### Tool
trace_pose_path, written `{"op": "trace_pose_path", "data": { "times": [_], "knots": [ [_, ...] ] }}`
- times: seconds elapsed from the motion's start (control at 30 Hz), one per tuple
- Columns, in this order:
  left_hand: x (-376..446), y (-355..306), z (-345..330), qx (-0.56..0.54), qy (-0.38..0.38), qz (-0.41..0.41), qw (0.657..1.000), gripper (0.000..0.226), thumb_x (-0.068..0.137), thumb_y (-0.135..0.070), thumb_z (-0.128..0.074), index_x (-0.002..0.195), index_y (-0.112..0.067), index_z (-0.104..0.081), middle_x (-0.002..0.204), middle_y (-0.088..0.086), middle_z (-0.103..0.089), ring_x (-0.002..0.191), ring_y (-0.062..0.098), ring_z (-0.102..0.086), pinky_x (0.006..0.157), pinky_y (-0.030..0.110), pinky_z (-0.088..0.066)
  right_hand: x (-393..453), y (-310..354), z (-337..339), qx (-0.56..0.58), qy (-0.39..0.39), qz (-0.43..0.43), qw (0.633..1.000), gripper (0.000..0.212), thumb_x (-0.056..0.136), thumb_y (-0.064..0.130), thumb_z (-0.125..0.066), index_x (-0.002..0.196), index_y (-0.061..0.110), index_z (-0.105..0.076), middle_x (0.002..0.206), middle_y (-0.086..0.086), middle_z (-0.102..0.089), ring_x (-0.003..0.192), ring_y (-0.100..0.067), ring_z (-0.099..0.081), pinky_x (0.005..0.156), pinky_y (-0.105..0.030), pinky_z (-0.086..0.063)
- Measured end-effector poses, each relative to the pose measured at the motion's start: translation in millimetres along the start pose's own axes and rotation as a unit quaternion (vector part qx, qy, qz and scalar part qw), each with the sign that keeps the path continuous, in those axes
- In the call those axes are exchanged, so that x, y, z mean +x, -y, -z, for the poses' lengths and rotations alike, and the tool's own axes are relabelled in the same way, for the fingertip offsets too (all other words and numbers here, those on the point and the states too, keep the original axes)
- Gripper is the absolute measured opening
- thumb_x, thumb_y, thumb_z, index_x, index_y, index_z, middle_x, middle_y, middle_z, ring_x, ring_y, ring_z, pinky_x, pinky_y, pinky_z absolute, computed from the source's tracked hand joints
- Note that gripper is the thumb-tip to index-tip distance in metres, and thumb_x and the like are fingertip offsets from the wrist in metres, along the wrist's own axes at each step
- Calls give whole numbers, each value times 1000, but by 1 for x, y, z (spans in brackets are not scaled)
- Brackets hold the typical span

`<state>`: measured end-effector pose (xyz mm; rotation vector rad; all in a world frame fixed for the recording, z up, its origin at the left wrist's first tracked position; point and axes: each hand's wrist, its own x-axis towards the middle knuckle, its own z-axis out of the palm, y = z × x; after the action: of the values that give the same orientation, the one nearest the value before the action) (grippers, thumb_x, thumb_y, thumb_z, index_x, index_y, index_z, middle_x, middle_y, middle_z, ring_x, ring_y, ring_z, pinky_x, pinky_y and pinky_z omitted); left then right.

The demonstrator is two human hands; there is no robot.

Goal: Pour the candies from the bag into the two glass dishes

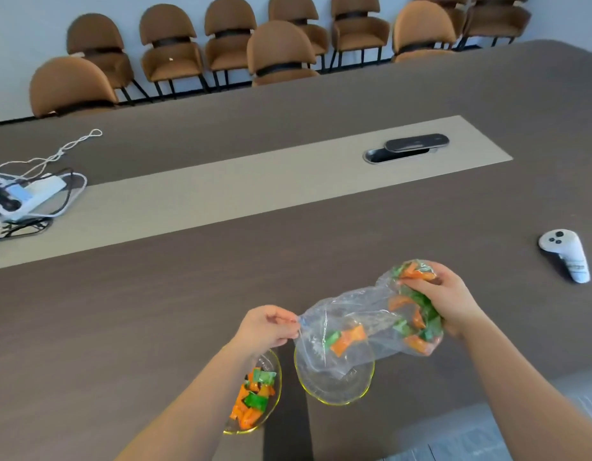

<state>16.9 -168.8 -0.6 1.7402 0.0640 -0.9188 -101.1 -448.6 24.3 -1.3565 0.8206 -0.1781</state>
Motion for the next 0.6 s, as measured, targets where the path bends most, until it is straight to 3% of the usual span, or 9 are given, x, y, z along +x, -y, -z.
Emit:
{"op": "trace_pose_path", "data": {
  "times": [0.07,0.23,0.47,0.6],
  "knots": [
    [2,0,-5,44,0,4,999,10,71,-5,-75,76,-12,-70,70,10,-68,61,13,-63,57,19,-47,-1,0,-2,-20,5,9,1000,32,75,0,-72,104,13,-66,96,-14,-72,73,-20,-71,64,-31,-58],
    [7,0,-10,135,-14,2,991,8,70,-10,-75,75,-14,-71,74,2,-70,67,12,-64,64,22,-46,-2,6,-12,-86,38,35,995,32,72,3,-77,101,16,-70,101,-13,-73,97,-28,-69,84,-39,-58],
    [8,4,-13,227,-34,-22,973,3,71,-14,-73,73,-16,-71,68,-4,-69,71,12,-63,69,24,-49,-5,20,-30,-207,96,89,970,33,73,15,-78,103,26,-69,99,7,-71,95,-11,-67,84,-30,-55],
    [9,7,-11,244,-40,-28,968,3,71,-15,-73,72,-17,-72,71,-2,-70,73,13,-64,72,26,-51,-6,24,-38,-243,120,105,957,33,74,17,-78,104,26,-68,99,9,-70,93,-8,-66,83,-28,-55]
  ]
}}
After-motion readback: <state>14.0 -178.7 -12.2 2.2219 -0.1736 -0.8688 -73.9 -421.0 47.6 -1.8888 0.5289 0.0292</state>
